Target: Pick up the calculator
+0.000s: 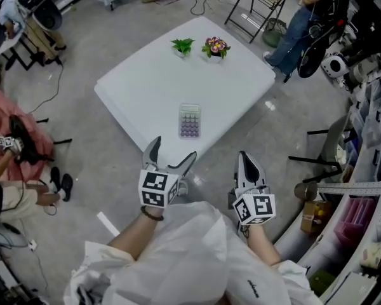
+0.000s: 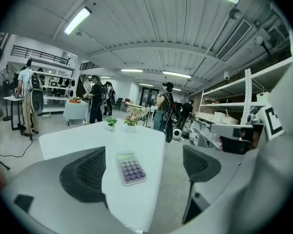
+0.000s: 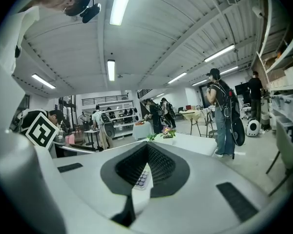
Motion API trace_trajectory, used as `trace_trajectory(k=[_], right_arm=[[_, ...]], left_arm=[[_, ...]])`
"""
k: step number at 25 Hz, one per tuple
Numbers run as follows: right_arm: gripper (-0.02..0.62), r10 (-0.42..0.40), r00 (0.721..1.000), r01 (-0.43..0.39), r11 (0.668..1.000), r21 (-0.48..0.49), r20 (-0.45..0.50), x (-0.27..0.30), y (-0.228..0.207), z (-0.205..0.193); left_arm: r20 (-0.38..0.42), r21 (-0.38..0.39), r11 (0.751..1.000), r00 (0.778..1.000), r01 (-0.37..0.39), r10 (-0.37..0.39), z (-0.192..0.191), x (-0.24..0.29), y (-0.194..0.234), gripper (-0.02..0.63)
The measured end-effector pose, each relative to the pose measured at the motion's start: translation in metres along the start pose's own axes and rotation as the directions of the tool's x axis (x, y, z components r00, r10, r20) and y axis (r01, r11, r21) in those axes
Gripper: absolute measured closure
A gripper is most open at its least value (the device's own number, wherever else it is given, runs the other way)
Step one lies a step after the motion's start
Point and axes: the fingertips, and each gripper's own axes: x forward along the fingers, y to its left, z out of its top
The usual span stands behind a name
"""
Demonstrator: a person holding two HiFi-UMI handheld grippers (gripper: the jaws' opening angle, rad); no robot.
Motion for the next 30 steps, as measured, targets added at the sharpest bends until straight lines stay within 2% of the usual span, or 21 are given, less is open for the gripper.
trace_trajectory(k=[10,16,18,24,30], right_arm=[[0.578,0.002,0.999,-0.003,1.000,-0.009,-0.044,0.034,-0.004,-0.007],[0.578,0.032,0.997,-0.031,0.999,0.008,-0.076,0.056,-0.011,-0.016],[0.578,0.044,0.995,-0.043,0.999,0.015,-0.089,0.064,-0.015,-0.016],[0.578,0.074,0.989,-0.073,0.997,0.011,-0.125,0.093,-0.029,-0.022],[0.578,0.099,0.981,-0.096,0.995,0.023,-0.167,0.116,-0.041,-0.037]], left_arm=[[-0.067,-0.020,1.000,0.998,-0.016,0.015,-0.010,0.033,0.015,0.129],[-0.111,0.023,0.999,0.993,-0.028,0.030,-0.015,0.062,0.016,0.127],[-0.129,0.011,1.000,0.991,-0.029,0.030,-0.015,0.071,0.015,0.127],[-0.200,-0.002,0.997,0.977,-0.075,0.073,-0.030,0.104,0.020,0.126],[-0.271,-0.002,0.990,0.953,-0.139,0.134,-0.058,0.135,0.029,0.120]])
